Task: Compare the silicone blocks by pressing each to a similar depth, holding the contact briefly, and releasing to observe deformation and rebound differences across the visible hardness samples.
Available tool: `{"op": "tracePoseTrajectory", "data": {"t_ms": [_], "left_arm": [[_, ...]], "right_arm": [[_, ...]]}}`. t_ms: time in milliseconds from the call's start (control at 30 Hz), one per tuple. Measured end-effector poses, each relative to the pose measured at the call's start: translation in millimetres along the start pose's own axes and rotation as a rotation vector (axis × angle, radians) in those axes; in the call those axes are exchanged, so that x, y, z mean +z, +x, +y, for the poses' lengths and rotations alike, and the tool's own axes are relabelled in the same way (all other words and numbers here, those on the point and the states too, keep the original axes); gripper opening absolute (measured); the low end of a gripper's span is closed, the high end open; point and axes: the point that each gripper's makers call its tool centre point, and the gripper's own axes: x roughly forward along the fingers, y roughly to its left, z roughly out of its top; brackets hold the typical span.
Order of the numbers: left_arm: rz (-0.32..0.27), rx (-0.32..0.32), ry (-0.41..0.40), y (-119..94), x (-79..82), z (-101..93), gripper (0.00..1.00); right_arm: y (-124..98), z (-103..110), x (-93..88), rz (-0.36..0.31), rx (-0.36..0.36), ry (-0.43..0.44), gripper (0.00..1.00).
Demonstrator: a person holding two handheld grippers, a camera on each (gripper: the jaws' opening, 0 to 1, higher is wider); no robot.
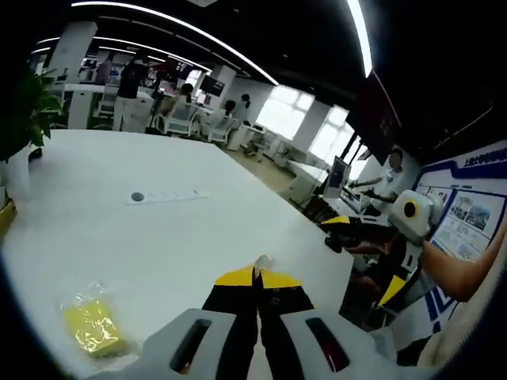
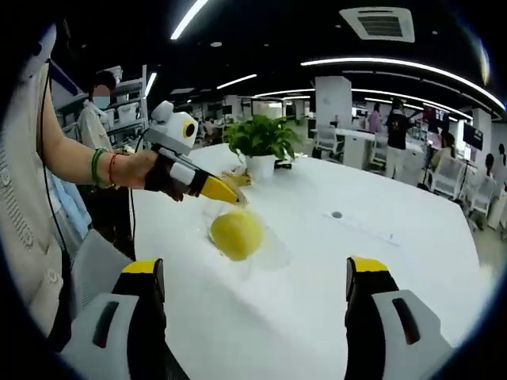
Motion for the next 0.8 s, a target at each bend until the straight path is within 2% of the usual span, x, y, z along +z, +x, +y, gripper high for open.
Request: {"op": "tracePoseTrajectory", "data": {"t_ms": [367,600,800], "left_arm": [[-0.005,-0.017,-0.056,24,-11.2,6.7,0.0],[-0.017,0.003,-0.13,34,-18.4,22.8,0.0],[-0.021,0.043,-0.156,39,-25.2,41.7,0.0]], "right_arm": [[-21,-5,-4.0,-0.02,-0.054,0.023,0.88],[-30,-8,-6.4,-0.024,-0.084,0.037,0.88],[-37,-10,-3.4,-0.048,-0.108,0.053,0.87]]}}
